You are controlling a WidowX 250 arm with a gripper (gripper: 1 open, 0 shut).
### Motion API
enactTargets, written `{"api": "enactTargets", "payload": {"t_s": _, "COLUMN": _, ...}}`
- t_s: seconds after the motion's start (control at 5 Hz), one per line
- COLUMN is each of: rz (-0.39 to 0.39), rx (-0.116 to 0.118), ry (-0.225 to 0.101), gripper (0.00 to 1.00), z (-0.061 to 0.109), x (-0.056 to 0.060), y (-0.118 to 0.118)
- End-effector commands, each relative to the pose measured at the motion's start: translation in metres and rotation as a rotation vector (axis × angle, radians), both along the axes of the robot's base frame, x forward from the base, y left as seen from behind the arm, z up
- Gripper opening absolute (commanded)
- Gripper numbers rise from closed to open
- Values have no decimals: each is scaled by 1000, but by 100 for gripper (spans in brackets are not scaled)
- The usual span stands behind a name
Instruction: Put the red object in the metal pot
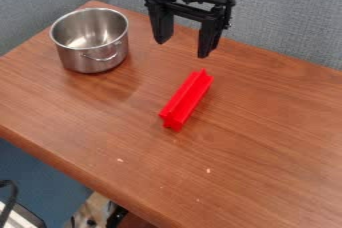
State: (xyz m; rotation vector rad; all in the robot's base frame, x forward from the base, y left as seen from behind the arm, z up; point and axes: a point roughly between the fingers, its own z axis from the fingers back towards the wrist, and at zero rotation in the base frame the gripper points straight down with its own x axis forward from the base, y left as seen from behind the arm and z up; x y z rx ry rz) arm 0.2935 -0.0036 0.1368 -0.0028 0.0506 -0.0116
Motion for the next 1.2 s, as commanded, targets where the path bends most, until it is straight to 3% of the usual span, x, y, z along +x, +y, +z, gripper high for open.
{"api": "enactTargets", "payload": {"t_s": 0.0, "rz": 8, "rx": 0, "ry": 18, "gripper": 100, "z": -2, "x": 2, "y": -1}}
{"api": "enactTargets", "payload": {"t_s": 0.2, "rz": 27, "rx": 32, "ry": 19, "gripper": 100, "z": -24, "x": 4, "y": -4}}
{"api": "enactTargets", "payload": {"t_s": 0.4, "rz": 20, "rx": 72, "ry": 0, "gripper": 100, "z": -48, "x": 7, "y": -7}}
{"api": "enactTargets", "payload": {"t_s": 0.6, "rz": 1, "rx": 91, "ry": -5, "gripper": 100, "z": -76, "x": 8, "y": -14}}
{"api": "enactTargets", "payload": {"t_s": 0.8, "rz": -57, "rx": 79, "ry": -19, "gripper": 100, "z": -81, "x": 8, "y": -17}}
{"api": "enactTargets", "payload": {"t_s": 1.0, "rz": -42, "rx": 75, "ry": -20, "gripper": 100, "z": -94, "x": 5, "y": -21}}
